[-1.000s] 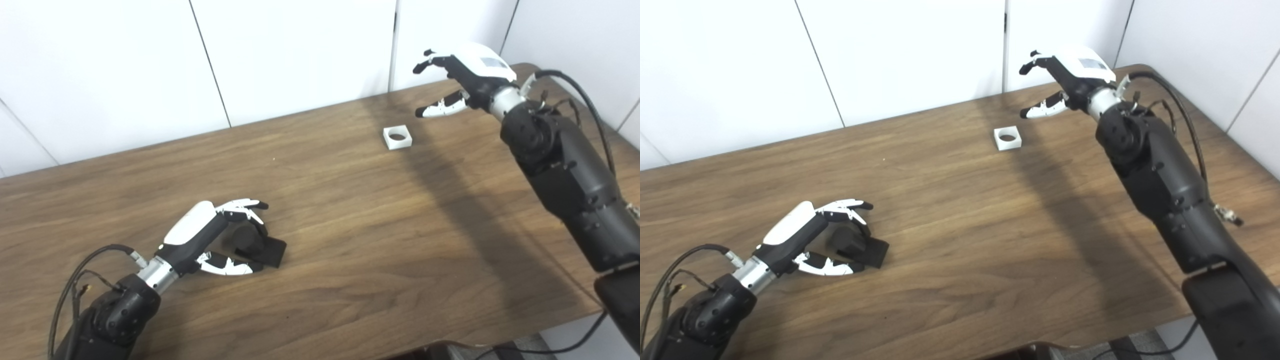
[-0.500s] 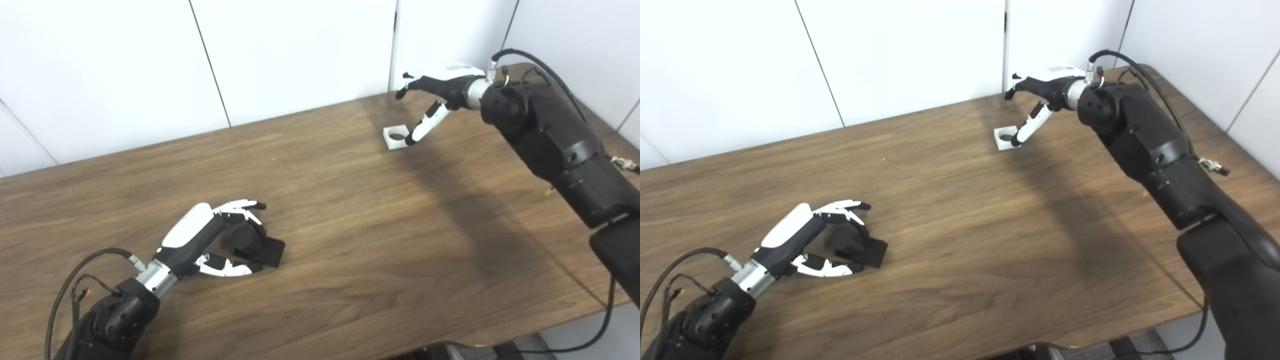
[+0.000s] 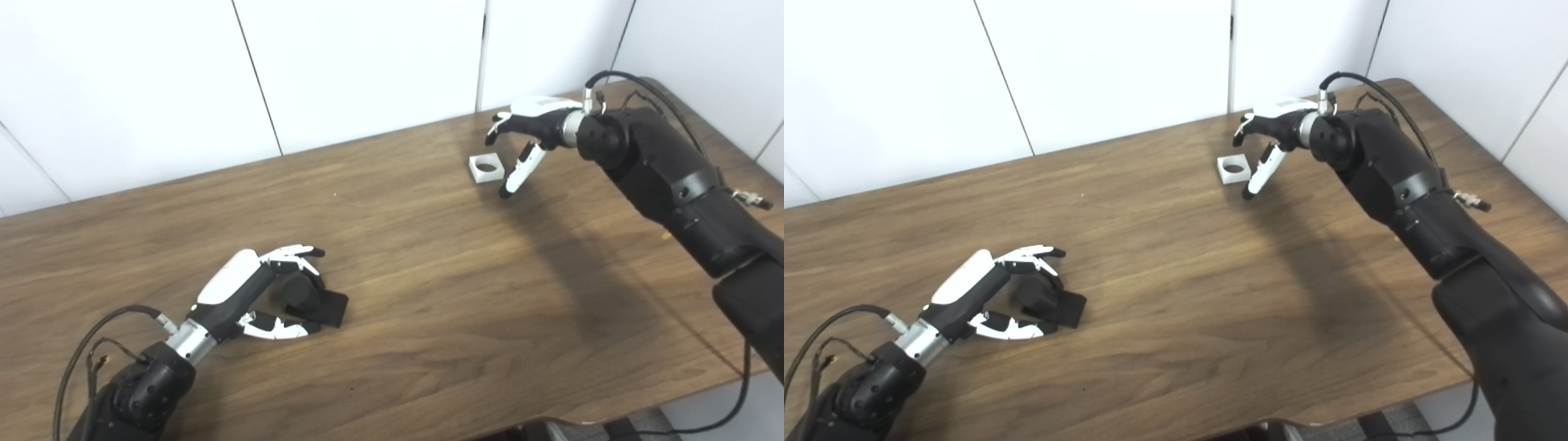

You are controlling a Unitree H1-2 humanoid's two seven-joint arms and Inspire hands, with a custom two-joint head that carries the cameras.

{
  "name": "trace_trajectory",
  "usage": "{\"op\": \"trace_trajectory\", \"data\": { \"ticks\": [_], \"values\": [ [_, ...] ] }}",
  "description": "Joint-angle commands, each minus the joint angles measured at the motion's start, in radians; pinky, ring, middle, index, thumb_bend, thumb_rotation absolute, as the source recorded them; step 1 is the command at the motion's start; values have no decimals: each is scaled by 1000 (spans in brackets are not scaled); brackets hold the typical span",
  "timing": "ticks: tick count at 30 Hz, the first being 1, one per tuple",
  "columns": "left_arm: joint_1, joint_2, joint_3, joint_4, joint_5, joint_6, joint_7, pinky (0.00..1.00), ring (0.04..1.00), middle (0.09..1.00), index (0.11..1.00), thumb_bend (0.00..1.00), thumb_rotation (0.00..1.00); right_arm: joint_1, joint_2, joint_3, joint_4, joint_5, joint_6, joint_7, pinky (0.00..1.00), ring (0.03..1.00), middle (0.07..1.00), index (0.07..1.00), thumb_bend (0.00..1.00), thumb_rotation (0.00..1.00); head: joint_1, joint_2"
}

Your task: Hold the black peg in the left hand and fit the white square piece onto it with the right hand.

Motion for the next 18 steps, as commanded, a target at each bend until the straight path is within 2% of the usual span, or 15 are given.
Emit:
{"op": "trace_trajectory", "data": {
  "ticks": [1,18],
  "values": [
    [21,43,4,8,36,21,-28,835,881,856,540,859,38,-42,-5,-10,-3,-7,0,-35,1000,1000,1000,835,881,354,-1,1],
    [40,49,15,-20,28,21,-41,837,877,855,533,859,31,-39,31,-7,107,7,-53,-130,1000,1000,997,821,815,361,21,15]
  ]
}}
